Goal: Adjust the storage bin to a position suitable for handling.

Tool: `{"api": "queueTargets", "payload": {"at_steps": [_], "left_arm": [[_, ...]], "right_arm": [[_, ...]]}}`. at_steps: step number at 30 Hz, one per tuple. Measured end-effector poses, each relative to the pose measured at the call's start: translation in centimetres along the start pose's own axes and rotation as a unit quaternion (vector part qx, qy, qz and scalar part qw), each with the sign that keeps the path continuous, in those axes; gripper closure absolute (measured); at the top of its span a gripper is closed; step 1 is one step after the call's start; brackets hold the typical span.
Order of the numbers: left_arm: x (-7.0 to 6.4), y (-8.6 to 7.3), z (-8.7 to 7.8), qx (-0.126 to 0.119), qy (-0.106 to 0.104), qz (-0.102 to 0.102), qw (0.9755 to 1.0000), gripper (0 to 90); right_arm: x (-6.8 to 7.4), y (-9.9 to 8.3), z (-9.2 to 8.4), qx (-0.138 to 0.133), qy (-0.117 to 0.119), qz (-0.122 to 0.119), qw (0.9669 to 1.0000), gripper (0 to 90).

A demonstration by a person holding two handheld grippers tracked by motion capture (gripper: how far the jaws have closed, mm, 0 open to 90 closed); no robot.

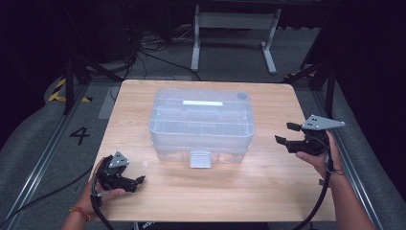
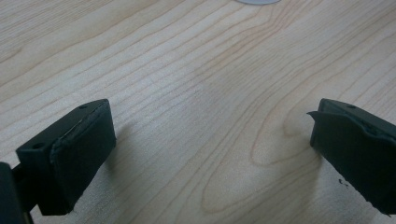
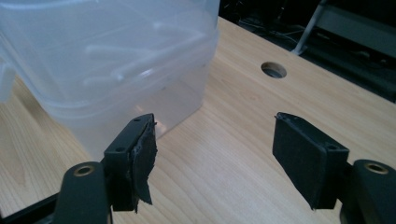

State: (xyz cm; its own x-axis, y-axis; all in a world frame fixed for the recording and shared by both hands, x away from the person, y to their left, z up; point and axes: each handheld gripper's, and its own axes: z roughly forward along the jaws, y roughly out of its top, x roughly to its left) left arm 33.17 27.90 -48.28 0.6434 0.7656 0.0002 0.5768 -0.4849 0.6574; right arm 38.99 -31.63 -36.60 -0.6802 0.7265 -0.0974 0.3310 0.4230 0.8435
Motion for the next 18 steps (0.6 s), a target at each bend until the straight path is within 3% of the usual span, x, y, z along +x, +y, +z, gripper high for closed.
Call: {"api": "queueTargets", "payload": {"at_steps": [18], "left_arm": [[0.0, 0.0, 0.0, 0.0, 0.0, -0.001, 1.0, 0.5]], "right_arm": [[0.5, 5.6, 0.2, -0.036, 0.006, -0.033, 0.9988, 32.4]]}}
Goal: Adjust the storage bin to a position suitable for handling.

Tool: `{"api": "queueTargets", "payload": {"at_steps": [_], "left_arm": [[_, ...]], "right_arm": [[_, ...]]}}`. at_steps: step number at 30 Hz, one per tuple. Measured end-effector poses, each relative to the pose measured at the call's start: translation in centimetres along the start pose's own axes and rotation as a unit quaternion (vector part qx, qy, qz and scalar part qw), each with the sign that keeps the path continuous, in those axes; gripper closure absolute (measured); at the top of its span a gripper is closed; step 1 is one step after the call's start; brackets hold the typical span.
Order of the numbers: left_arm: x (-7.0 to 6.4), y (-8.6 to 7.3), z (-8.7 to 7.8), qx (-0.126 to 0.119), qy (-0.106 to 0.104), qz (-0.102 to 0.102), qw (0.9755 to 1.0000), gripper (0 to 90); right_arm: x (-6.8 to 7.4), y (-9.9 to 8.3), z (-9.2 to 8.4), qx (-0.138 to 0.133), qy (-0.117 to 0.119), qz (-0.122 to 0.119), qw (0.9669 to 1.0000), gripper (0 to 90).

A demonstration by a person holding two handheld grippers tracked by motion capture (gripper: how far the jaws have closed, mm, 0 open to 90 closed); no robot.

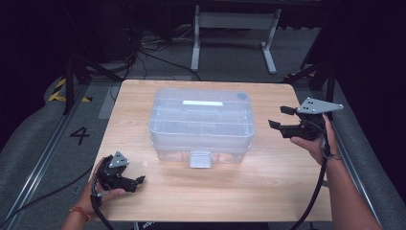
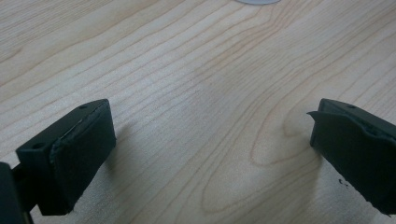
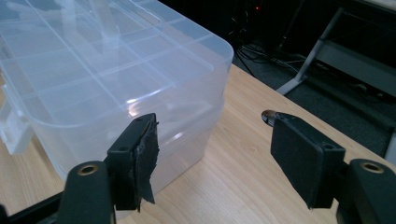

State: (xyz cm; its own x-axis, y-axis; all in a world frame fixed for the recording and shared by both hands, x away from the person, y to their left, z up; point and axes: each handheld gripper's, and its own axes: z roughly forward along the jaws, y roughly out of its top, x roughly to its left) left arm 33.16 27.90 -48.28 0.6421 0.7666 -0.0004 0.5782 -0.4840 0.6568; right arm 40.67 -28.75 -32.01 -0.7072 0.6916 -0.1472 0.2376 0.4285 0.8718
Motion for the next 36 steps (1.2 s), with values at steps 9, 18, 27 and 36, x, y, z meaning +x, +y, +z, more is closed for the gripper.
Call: {"api": "queueTargets", "payload": {"at_steps": [9, 18, 27, 36], "left_arm": [[0.0, 0.0, 0.0, 0.001, 0.0, 0.0, 1.0, 0.5], [0.0, 0.0, 0.0, 0.001, 0.0, 0.0, 1.0, 0.5], [0.0, 0.0, 0.0, -0.001, 0.002, 0.004, 1.0, 0.6], [0.0, 0.0, 0.0, 0.0, 0.0, 0.0, 1.0, 0.5]], "right_arm": [[0.6, 2.0, 0.9, -0.009, 0.013, -0.005, 0.9999, 32.9], [1.6, 3.7, 2.1, -0.009, 0.024, -0.019, 0.9995, 33.4], [3.0, 5.6, 4.2, -0.004, 0.044, -0.035, 0.9984, 34.0], [4.0, 6.9, 6.0, -0.001, 0.063, -0.039, 0.9972, 34.0]]}}
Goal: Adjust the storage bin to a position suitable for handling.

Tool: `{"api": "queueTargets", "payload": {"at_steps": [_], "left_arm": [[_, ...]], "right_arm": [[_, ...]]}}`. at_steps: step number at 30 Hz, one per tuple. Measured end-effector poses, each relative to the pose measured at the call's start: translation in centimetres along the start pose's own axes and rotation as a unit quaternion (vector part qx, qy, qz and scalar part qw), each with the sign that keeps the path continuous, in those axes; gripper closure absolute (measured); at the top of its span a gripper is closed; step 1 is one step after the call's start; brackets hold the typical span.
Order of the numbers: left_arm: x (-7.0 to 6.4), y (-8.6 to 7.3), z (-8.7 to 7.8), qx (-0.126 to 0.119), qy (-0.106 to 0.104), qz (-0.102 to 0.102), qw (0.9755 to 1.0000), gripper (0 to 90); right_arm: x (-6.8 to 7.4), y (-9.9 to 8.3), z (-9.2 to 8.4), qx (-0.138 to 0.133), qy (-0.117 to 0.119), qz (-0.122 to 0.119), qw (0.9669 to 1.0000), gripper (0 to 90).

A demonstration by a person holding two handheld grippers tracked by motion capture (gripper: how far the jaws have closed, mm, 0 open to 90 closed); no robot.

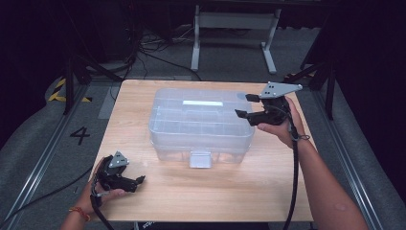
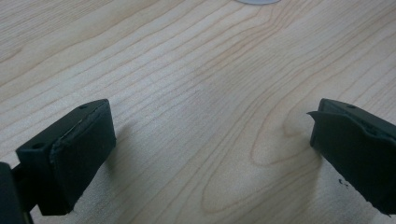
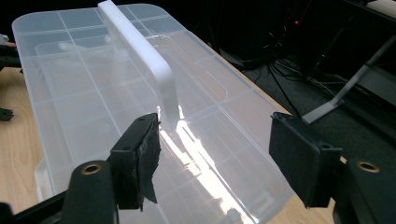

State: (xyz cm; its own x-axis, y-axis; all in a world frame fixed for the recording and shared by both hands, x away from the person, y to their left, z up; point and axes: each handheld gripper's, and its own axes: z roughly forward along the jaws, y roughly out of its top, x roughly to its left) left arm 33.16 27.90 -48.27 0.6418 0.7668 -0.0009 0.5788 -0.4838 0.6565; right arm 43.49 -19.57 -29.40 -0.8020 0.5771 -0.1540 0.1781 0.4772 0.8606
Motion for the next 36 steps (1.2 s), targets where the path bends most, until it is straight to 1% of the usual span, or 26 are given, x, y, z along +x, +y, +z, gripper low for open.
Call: {"api": "queueTargets", "payload": {"at_steps": [3, 5, 7, 11, 15, 18, 22, 24, 27, 29, 31, 33, 34, 36], "left_arm": [[0.0, 0.0, 0.0, -0.001, 0.002, 0.003, 1.0, 0.6], [0.0, 0.0, 0.0, 0.0, -0.001, 0.0, 1.0, 0.6], [0.0, 0.0, 0.0, -0.001, 0.002, 0.003, 1.0, 0.6], [0.0, 0.0, 0.0, 0.0, 0.0, 0.0, 1.0, 0.6], [0.1, 0.0, 0.0, -0.001, 0.002, 0.004, 1.0, 0.6], [0.0, 0.0, 0.0, 0.0, 0.0, 0.0, 1.0, 0.5], [0.0, 0.0, 0.0, 0.001, 0.0, 0.0, 1.0, 0.5], [0.0, 0.0, 0.0, 0.0, 0.002, 0.004, 1.0, 0.6], [0.0, 0.0, 0.0, 0.0, 0.0, 0.0, 1.0, 0.5], [0.0, 0.0, 0.0, 0.001, 0.0, 0.0, 1.0, 0.5], [0.0, 0.0, 0.0, 0.0, 0.0, 0.0, 1.0, 0.5], [0.0, 0.0, 0.0, -0.001, 0.002, 0.003, 1.0, 0.5], [0.0, 0.0, 0.0, 0.0, 0.0, 0.0, 1.0, 0.6], [0.0, 0.0, 0.0, 0.0, 0.0, 0.001, 1.0, 0.5]], "right_arm": [[0.2, 0.3, 0.7, 0.002, 0.008, 0.002, 1.0, 34.3], [0.4, 0.5, 1.2, 0.006, 0.01, 0.001, 0.9999, 34.3], [0.6, 0.7, 1.6, 0.008, 0.015, -0.003, 0.9999, 34.7], [1.1, 1.0, 2.4, 0.012, 0.02, -0.016, 0.9996, 35.1], [1.4, 1.2, 3.1, 0.015, 0.026, -0.016, 0.9994, 35.2], [1.4, 1.3, 3.4, 0.015, 0.032, -0.015, 0.9993, 35.3], [1.6, 1.6, 4.1, 0.024, 0.037, -0.022, 0.9988, 36.8], [1.7, 1.9, 4.3, 0.028, 0.037, -0.026, 0.9986, 38.6], [1.8, 2.0, 4.4, 0.028, 0.038, -0.029, 0.9984, 40.5], [1.9, 2.2, 4.7, 0.029, 0.038, -0.032, 0.9983, 44.6], [1.9, 2.3, 4.8, 0.03, 0.038, -0.033, 0.9983, 45.9], [1.9, 2.3, 5.0, 0.026, 0.036, -0.036, 0.9984, 51.0], [1.8, 2.4, 5.1, 0.026, 0.037, -0.036, 0.9983, 53.4], [1.8, 2.4, 5.3, 0.031, 0.037, -0.039, 0.9981, 56.3]]}}
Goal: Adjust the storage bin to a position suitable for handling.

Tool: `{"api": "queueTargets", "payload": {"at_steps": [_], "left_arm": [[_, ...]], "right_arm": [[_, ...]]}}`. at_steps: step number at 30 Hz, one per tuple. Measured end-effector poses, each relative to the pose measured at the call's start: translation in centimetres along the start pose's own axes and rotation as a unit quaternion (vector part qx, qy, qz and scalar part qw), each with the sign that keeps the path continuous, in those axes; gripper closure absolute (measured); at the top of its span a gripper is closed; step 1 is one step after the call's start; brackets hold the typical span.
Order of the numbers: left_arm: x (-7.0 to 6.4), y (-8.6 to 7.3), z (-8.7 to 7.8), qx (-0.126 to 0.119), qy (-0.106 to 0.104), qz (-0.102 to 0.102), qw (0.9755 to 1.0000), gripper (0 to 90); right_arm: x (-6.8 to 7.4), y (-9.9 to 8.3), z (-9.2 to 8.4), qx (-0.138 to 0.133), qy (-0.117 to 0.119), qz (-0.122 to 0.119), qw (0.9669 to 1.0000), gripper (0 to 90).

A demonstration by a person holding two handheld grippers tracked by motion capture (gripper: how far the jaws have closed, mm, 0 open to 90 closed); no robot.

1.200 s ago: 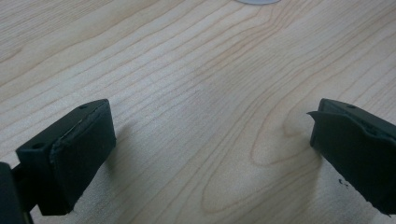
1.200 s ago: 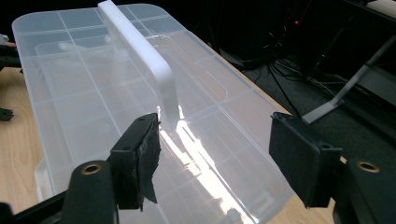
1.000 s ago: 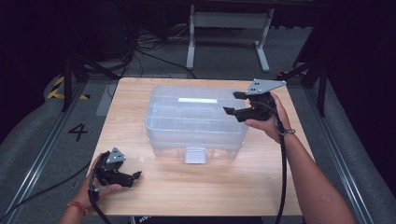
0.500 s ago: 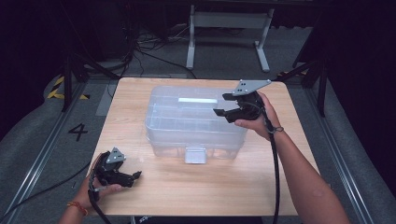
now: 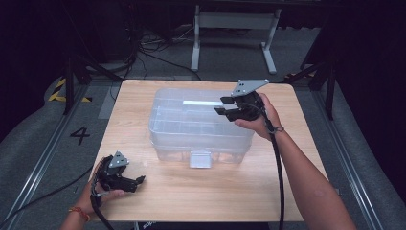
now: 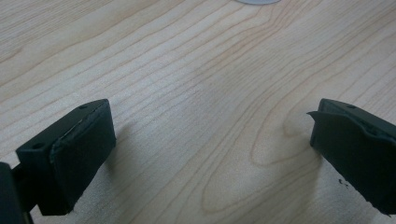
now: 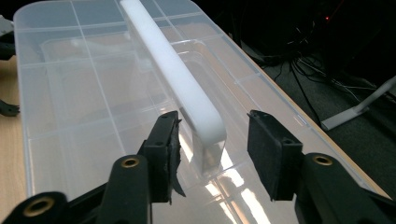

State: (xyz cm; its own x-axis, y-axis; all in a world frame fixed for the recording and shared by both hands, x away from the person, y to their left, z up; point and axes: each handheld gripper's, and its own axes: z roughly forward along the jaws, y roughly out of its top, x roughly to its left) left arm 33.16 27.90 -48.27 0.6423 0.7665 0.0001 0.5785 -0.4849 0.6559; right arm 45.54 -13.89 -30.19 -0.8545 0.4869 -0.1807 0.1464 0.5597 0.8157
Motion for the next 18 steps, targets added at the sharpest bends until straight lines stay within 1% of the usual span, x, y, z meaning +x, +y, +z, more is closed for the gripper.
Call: {"api": "queueTargets", "payload": {"at_steps": [3, 6, 8, 9, 10, 11, 13, 14, 18], "left_arm": [[0.0, 0.0, 0.01, 0.0, 0.0, 0.0, 1.0, 0.6], [0.0, 0.0, 0.0, 0.0, 0.0, 0.0, 1.0, 0.5], [0.0, 0.01, -0.01, 0.0, 0.0, 0.0, 1.0, 0.6], [0.0, 0.01, -0.01, 0.0, 0.0, 0.0, 1.0, 0.6], [0.0, 0.0, -0.01, 0.0, 0.0, 0.0, 1.0, 0.6], [0.0, 0.01, -0.01, 0.001, 0.0, 0.0, 1.0, 0.6], [0.0, 0.01, 0.0, 0.0, -0.001, 0.0, 1.0, 0.6], [0.05, 0.02, 0.0, -0.002, 0.002, 0.004, 1.0, 1.0], [0.0, -0.01, -0.04, -0.002, -0.002, 0.004, 1.0, 1.7]], "right_arm": [[-0.05, 0.11, 0.29, 0.007, 0.0, -0.006, 1.0, 61.9], [-0.15, 0.19, 0.59, 0.014, 0.003, -0.005, 0.9999, 63.8], [-0.12, 0.24, 0.75, 0.018, 0.006, -0.009, 0.9998, 67.9], [-0.12, 0.24, 0.75, 0.018, 0.006, -0.009, 0.9998, 67.9], [0.07, 0.3, 0.83, 0.017, 0.011, -0.015, 0.9997, 73.4], [0.12, 0.33, 0.85, 0.016, 0.013, -0.017, 0.9996, 73.8], [0.25, 0.42, 0.85, 0.019, 0.007, -0.023, 0.9995, 74.0], [0.23, 0.44, 0.84, 0.02, 0.008, -0.025, 0.9995, 74.1], [0.27, 0.58, 0.84, 0.023, 0.004, -0.026, 0.9994, 74.2]]}}
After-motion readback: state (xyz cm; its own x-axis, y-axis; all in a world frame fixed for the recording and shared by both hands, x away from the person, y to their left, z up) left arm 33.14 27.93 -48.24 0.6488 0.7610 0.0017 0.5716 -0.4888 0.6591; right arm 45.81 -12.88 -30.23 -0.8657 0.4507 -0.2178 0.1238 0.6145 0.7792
